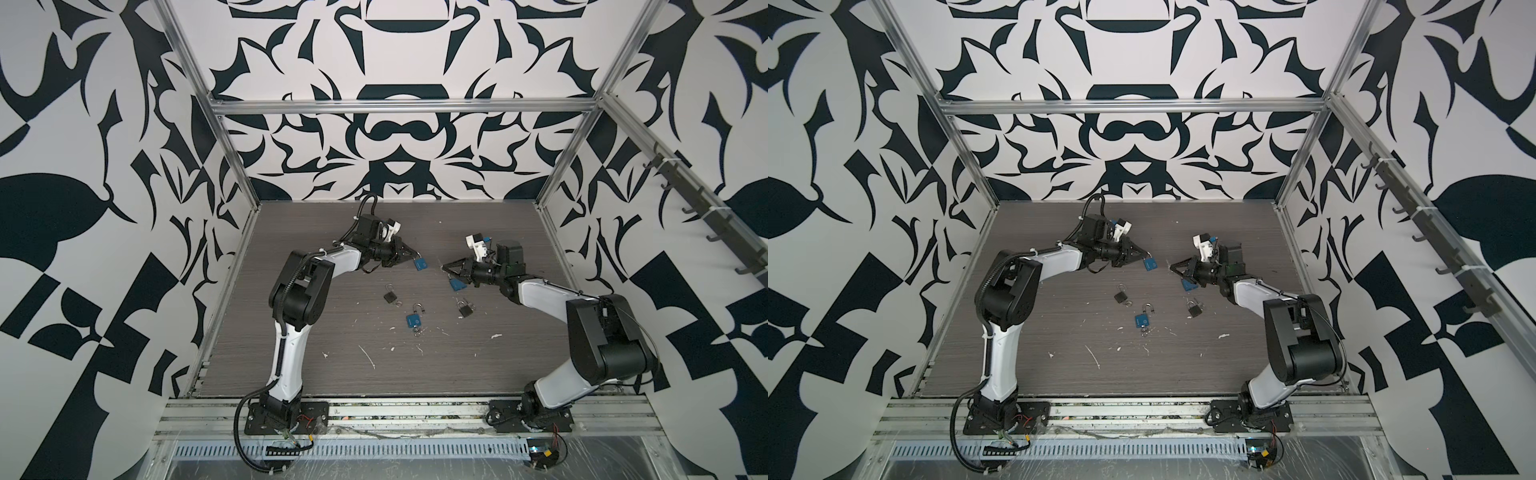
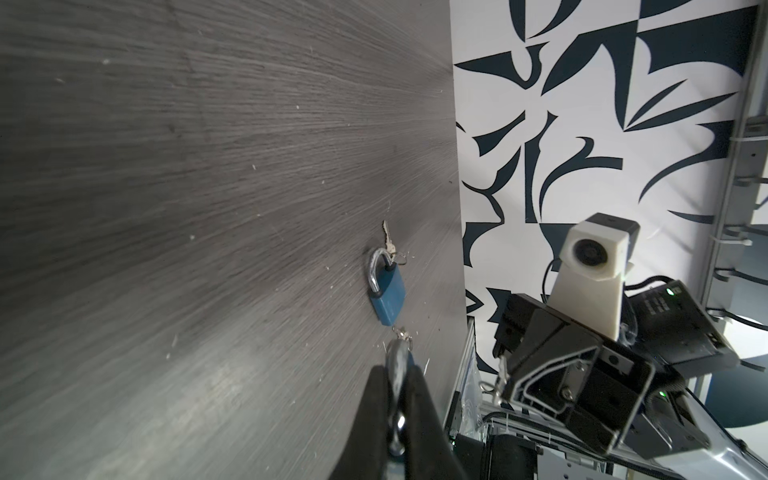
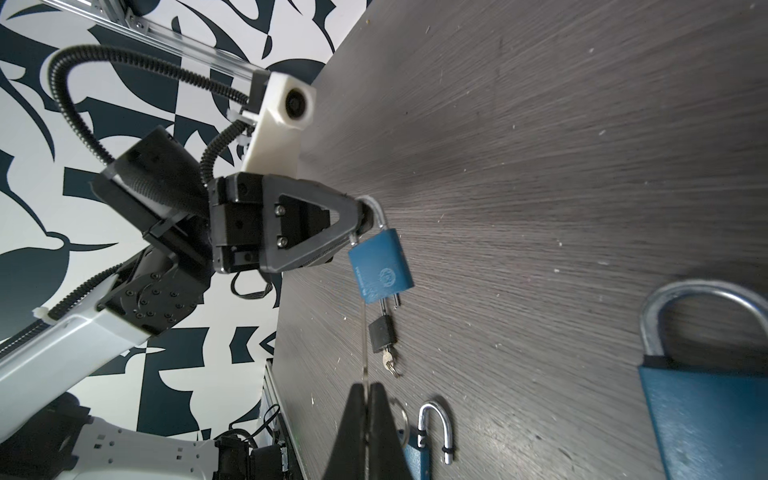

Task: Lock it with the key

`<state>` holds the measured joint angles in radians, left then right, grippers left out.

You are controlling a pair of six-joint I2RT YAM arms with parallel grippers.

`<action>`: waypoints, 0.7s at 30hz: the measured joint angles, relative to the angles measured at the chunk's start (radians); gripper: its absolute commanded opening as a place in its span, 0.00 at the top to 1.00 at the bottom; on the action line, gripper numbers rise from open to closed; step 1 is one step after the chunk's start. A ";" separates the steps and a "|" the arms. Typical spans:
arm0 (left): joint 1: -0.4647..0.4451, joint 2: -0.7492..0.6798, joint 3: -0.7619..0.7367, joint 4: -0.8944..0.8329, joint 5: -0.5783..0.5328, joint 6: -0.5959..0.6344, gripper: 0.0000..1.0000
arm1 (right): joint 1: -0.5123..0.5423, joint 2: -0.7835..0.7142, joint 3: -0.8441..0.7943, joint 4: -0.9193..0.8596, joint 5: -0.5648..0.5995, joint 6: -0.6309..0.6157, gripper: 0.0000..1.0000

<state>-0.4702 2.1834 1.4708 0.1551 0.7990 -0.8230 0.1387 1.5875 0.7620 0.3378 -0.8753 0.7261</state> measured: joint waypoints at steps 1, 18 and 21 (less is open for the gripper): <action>-0.003 0.020 0.028 -0.023 -0.003 0.007 1.00 | 0.000 0.000 0.000 0.002 0.000 0.001 1.00; -0.040 0.200 0.238 -0.228 -0.051 0.061 1.00 | 0.000 0.027 0.055 -0.027 0.021 -0.020 1.00; -0.040 0.207 0.238 -0.241 -0.054 0.061 1.00 | 0.000 0.045 0.058 -0.033 0.029 -0.020 1.00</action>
<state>-0.5102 2.3905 1.7092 -0.0856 0.7448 -0.7620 0.1387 1.6321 0.8204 0.3050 -0.8459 0.7059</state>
